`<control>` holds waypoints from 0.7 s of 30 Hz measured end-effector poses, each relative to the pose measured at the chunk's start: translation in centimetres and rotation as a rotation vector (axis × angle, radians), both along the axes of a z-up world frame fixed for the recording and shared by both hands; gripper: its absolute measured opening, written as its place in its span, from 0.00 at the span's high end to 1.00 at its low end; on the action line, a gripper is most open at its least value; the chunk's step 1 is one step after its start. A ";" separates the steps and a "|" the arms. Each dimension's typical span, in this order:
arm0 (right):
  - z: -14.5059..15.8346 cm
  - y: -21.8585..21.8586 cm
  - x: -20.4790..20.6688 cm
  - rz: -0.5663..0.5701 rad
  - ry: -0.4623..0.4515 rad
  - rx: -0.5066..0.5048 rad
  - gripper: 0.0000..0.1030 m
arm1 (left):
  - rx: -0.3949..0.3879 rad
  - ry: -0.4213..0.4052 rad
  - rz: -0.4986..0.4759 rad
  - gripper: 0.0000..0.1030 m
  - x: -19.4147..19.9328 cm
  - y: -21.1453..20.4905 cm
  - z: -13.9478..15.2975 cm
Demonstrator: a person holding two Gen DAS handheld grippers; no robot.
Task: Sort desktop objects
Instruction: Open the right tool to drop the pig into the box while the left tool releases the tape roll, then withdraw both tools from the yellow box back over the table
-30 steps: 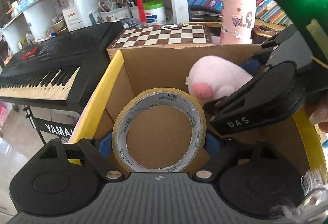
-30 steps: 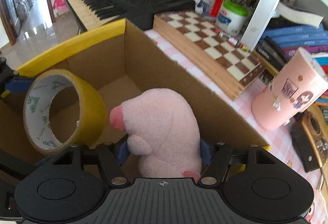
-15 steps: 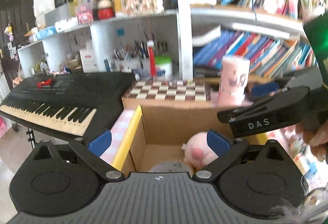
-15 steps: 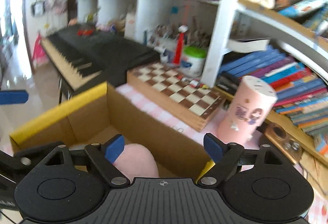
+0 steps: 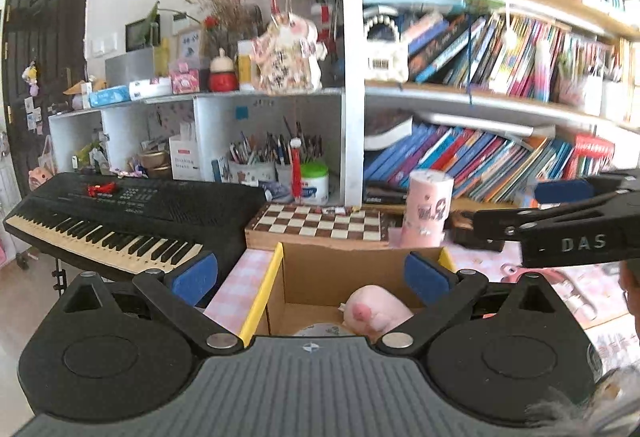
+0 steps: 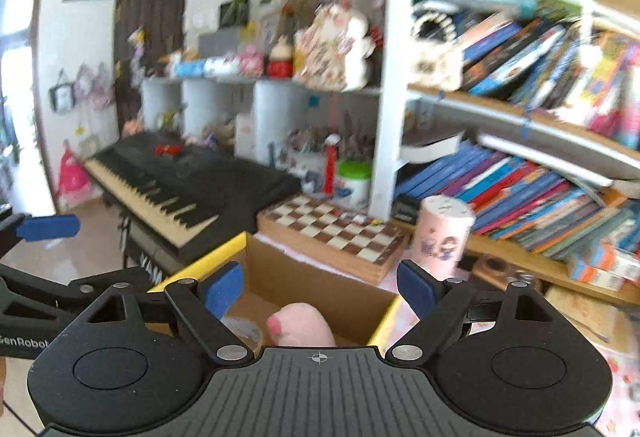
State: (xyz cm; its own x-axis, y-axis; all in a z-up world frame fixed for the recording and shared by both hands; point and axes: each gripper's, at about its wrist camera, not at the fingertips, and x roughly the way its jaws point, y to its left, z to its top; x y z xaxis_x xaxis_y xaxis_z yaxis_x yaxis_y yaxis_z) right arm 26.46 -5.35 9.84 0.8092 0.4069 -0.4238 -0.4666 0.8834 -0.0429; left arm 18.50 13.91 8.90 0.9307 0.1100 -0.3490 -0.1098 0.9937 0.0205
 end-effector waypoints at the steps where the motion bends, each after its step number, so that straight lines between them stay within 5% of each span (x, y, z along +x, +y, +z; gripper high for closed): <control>1: 0.4 -0.2 -0.9 -0.024 -0.008 0.012 0.16 | -0.007 -0.005 0.001 0.02 -0.8 0.1 0.2; 13: 0.9 -3.2 -11.9 -0.235 -0.085 0.103 0.16 | -0.097 -0.023 0.001 0.00 -10.2 -0.1 -0.1; 21: -2.9 -3.4 -17.2 -0.238 0.002 0.055 0.16 | -0.105 0.044 -0.030 0.00 -14.7 -1.1 -2.4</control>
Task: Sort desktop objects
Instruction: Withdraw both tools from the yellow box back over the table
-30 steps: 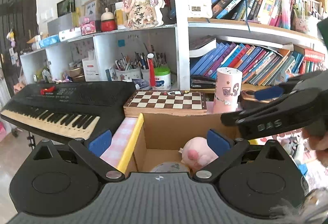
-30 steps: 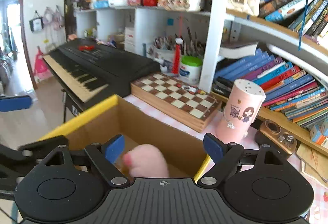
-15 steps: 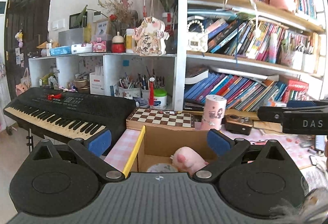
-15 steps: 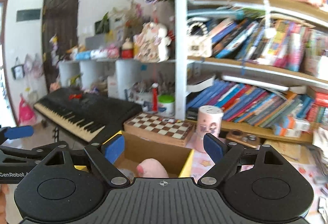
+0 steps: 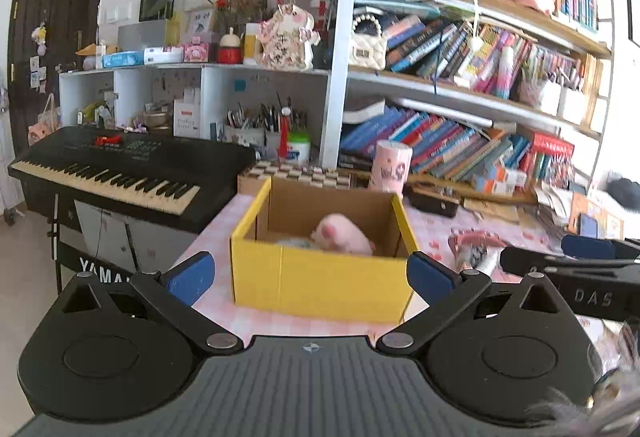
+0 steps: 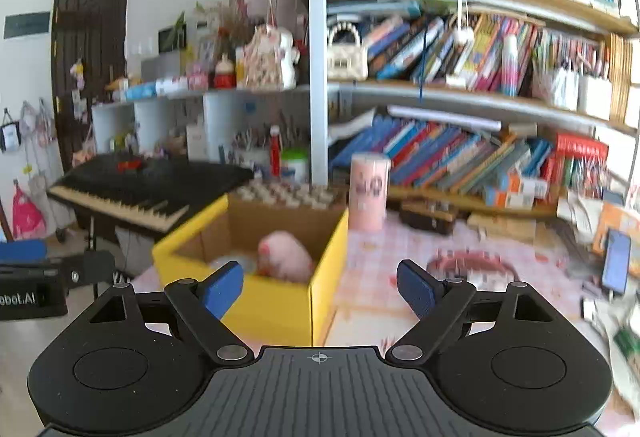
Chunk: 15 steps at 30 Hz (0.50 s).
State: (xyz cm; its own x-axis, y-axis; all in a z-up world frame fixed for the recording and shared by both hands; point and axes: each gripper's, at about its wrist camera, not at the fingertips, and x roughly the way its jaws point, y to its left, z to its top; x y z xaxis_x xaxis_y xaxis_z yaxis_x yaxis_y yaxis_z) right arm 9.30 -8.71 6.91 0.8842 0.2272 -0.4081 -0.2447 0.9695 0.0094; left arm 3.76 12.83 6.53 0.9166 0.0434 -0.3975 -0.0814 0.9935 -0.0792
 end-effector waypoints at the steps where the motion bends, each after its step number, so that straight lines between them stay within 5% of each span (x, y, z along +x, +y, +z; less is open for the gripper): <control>1: -0.4 -0.1 -0.5 -0.003 0.012 0.002 0.16 | 0.002 0.005 0.001 0.00 -0.4 -0.1 -0.2; 15: -5.4 0.3 -5.3 -0.072 0.180 -0.013 0.16 | 0.027 0.173 -0.027 0.00 -2.8 -1.3 -5.0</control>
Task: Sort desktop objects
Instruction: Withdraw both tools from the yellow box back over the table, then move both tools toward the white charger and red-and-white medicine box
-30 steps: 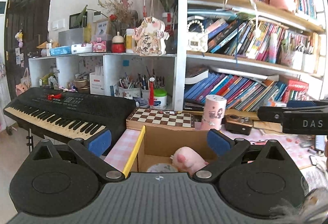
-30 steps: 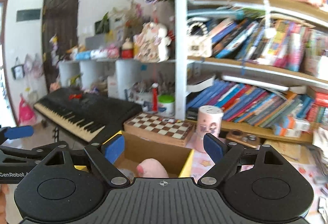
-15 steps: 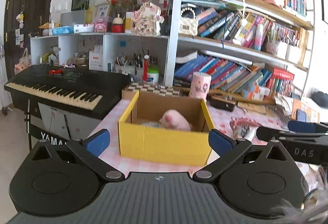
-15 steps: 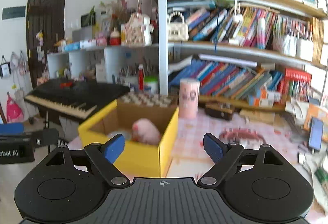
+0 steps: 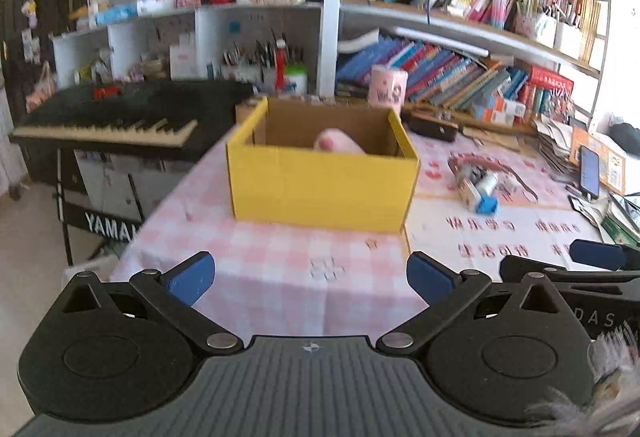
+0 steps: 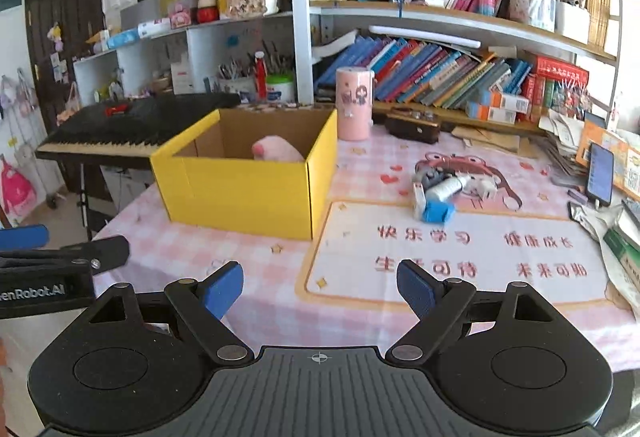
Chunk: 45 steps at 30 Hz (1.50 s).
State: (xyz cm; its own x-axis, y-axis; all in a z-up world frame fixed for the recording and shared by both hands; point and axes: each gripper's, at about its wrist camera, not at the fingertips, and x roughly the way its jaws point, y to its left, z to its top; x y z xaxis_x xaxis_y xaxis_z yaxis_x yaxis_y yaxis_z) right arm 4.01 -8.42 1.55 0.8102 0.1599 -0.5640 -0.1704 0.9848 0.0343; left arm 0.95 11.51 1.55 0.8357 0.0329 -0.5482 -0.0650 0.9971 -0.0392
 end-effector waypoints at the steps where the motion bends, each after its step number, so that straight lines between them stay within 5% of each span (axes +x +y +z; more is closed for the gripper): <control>1: -0.1 0.0 -0.3 -0.002 0.004 0.003 0.16 | 0.003 0.007 -0.006 0.00 -0.1 -0.2 -0.2; 22: -1.1 -2.5 -1.8 -0.120 0.081 -0.012 0.17 | 0.017 0.079 -0.110 0.00 0.1 -4.0 -1.5; 45: -2.4 -10.7 1.0 -0.271 0.149 0.002 0.16 | 0.025 0.152 -0.254 0.00 6.1 -12.8 -3.0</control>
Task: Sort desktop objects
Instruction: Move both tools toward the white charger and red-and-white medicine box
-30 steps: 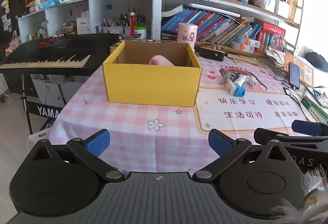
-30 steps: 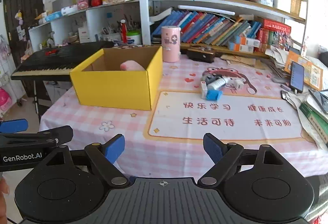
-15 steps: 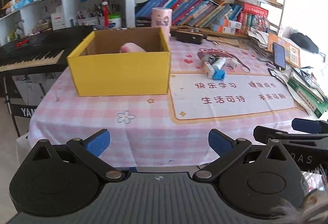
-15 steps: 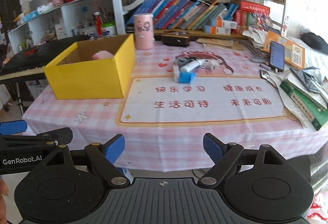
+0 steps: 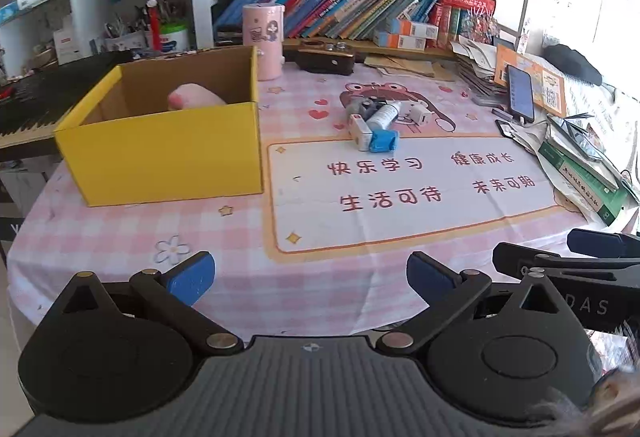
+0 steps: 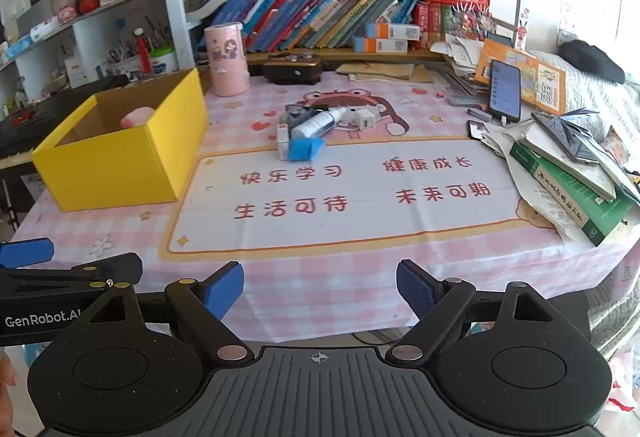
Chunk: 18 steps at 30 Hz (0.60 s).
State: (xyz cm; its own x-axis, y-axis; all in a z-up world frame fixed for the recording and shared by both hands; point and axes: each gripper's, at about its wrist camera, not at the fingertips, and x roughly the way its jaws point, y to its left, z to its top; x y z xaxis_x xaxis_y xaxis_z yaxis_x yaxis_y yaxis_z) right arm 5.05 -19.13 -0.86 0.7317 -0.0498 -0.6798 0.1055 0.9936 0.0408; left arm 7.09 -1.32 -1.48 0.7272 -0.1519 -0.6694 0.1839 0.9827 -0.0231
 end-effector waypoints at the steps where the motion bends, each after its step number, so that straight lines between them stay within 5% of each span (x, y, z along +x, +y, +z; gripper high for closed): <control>1: -0.1 -0.4 0.3 -0.001 0.003 0.001 0.16 | 0.001 0.003 0.000 0.00 0.3 -0.3 -0.1; 18: -1.5 -8.5 7.2 -0.009 0.066 0.030 0.16 | 0.006 0.059 -0.013 0.00 7.6 -8.5 -1.3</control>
State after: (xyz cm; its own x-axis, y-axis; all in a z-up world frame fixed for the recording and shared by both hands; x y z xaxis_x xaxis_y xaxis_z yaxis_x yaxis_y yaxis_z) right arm 12.21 -27.59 -2.31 0.6850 -0.0352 -0.7277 0.1178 0.9910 0.0630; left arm 14.68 -9.78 -2.76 0.6847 -0.1566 -0.7118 0.1949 0.9804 -0.0283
